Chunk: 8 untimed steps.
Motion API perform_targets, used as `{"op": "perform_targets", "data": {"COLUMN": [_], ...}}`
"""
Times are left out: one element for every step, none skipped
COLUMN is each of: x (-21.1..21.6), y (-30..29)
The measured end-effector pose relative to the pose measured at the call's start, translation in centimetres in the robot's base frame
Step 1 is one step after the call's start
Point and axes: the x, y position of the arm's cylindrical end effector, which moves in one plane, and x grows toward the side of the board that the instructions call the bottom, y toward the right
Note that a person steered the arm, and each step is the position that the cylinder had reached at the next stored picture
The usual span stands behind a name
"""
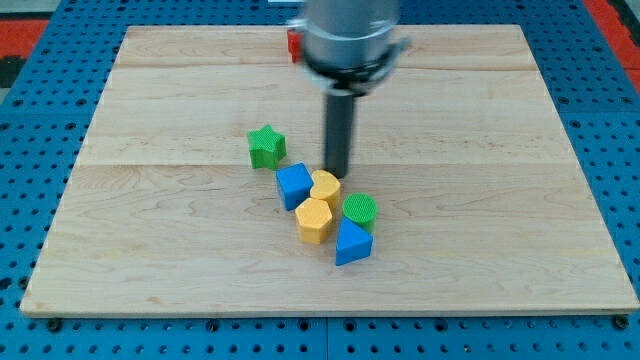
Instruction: Push the blue cube to the bottom left
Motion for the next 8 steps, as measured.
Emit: {"op": "perform_targets", "data": {"x": [0.1,2.4,2.4,4.3,5.5,7.4,8.1,7.3], "y": [-4.7,-4.8,-4.3,-1.1,0.2,-5.0,-10.9,-12.9]}}
